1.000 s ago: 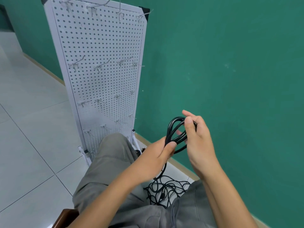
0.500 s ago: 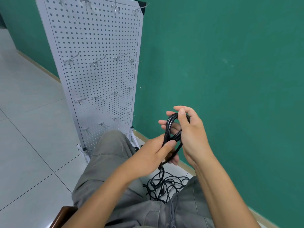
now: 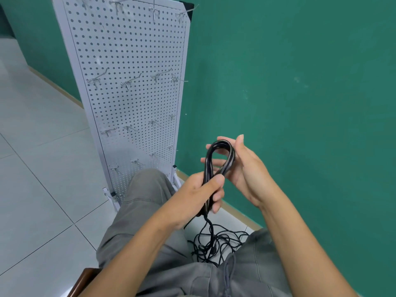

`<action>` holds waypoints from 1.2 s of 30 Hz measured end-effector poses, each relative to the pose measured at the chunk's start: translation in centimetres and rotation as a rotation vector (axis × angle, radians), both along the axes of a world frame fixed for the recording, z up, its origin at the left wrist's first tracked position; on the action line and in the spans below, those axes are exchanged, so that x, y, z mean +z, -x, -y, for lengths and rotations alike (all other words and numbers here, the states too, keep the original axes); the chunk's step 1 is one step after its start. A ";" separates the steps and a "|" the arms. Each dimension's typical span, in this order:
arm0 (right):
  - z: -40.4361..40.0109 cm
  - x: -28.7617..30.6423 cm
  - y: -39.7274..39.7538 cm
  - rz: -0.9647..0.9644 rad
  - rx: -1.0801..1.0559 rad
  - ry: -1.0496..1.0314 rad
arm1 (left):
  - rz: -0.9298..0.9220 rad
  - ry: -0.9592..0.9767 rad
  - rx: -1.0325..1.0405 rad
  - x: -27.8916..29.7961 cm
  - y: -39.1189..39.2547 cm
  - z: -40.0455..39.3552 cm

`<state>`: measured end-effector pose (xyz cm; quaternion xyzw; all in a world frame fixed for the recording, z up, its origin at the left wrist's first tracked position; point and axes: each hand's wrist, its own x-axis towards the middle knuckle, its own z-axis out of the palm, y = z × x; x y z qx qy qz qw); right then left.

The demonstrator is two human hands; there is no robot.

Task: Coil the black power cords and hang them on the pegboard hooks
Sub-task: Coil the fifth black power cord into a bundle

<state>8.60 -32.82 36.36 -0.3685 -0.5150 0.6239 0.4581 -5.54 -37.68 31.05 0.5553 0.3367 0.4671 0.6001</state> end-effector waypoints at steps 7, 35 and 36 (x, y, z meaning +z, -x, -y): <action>2.7 -5.2 2.9 0.229 0.231 0.093 | 0.233 0.033 0.349 1.0 3.2 -1.1; 2.8 1.1 2.1 0.627 0.241 -0.409 | -0.100 0.010 0.650 -1.1 3.8 -2.1; 2.5 1.5 2.2 0.629 0.219 -0.413 | -0.106 0.014 0.621 -0.9 3.2 -1.8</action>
